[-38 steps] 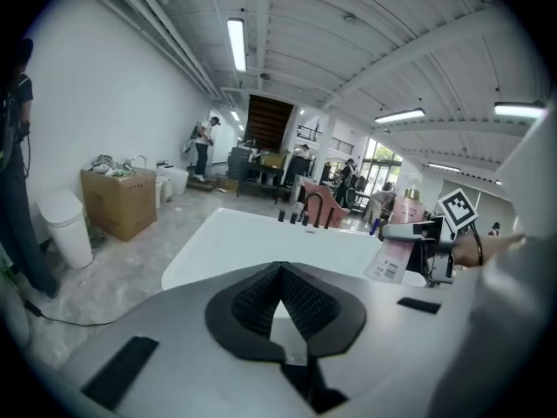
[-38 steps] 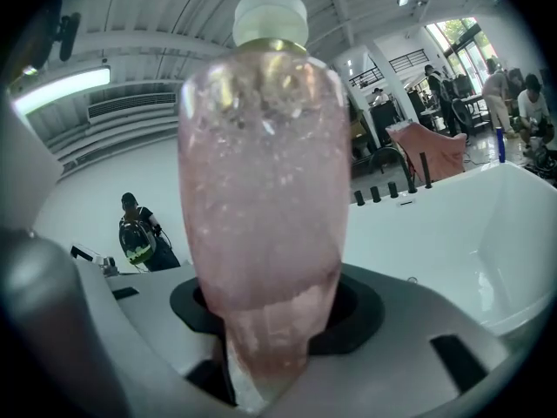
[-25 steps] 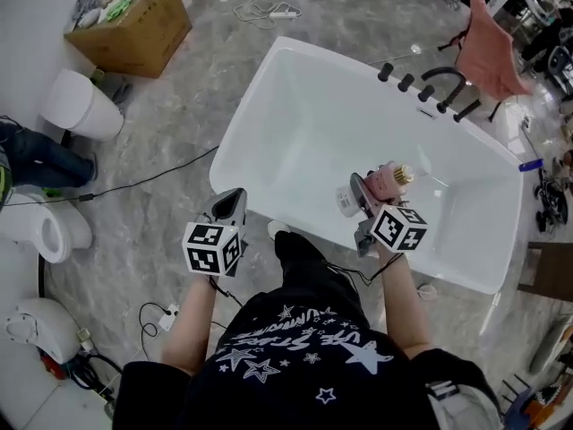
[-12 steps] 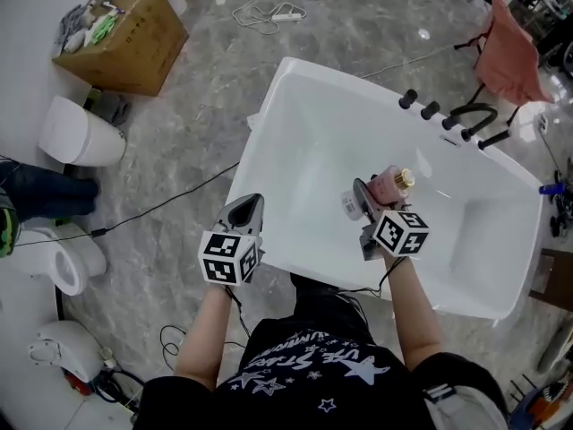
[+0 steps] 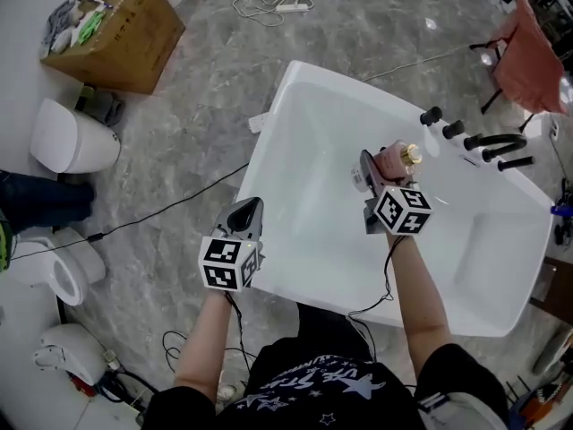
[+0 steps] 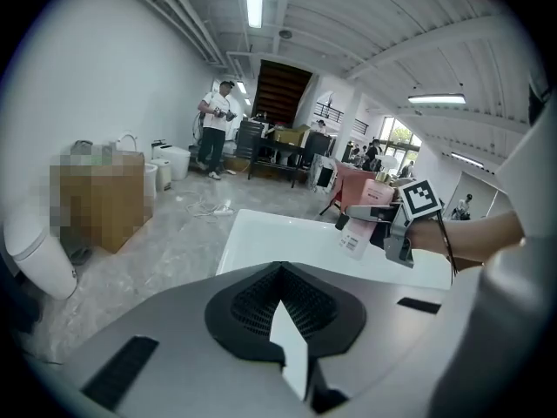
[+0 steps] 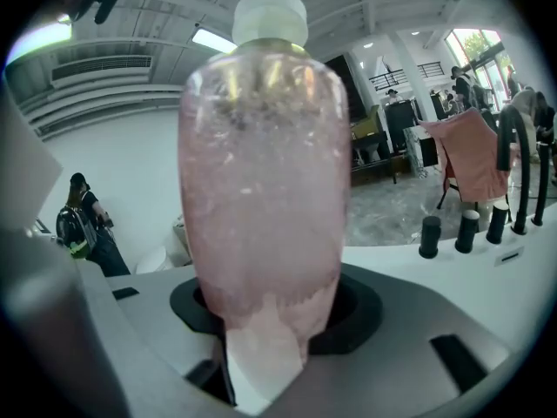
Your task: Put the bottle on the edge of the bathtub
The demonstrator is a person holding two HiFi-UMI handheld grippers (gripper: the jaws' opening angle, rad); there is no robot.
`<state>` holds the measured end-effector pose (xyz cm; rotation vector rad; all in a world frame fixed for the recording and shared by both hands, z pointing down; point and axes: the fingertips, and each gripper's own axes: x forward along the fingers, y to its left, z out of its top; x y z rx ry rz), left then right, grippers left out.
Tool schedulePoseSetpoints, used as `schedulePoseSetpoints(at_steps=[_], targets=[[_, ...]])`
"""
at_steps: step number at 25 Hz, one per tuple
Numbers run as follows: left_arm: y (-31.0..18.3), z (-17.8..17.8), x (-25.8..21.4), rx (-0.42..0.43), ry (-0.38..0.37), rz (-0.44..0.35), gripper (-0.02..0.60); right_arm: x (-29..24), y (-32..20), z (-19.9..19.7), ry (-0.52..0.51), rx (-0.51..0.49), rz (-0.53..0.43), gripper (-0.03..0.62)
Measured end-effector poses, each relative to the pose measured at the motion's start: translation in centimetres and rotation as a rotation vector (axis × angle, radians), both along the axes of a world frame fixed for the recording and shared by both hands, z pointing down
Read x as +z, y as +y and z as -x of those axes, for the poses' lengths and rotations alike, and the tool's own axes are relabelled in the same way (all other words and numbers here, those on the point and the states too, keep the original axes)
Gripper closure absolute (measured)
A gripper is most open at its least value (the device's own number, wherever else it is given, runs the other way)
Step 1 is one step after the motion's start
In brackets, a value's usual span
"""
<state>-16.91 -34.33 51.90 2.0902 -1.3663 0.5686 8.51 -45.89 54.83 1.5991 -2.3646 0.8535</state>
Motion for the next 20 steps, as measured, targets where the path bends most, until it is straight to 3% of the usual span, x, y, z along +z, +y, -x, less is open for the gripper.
schedulePoseSetpoints(at_steps=[9, 20], targets=[[-5.6, 1.3, 3.6, 0.001, -0.001, -0.023, 0.566, 3.2, -10.5, 0.9, 0.111, 0.031, -0.090, 0.373], [-8.6, 2.1, 6.9, 0.016, -0.012, -0.026, 0.566, 5.9, -21.0, 2.2, 0.158, 0.063, -0.156, 0.373]])
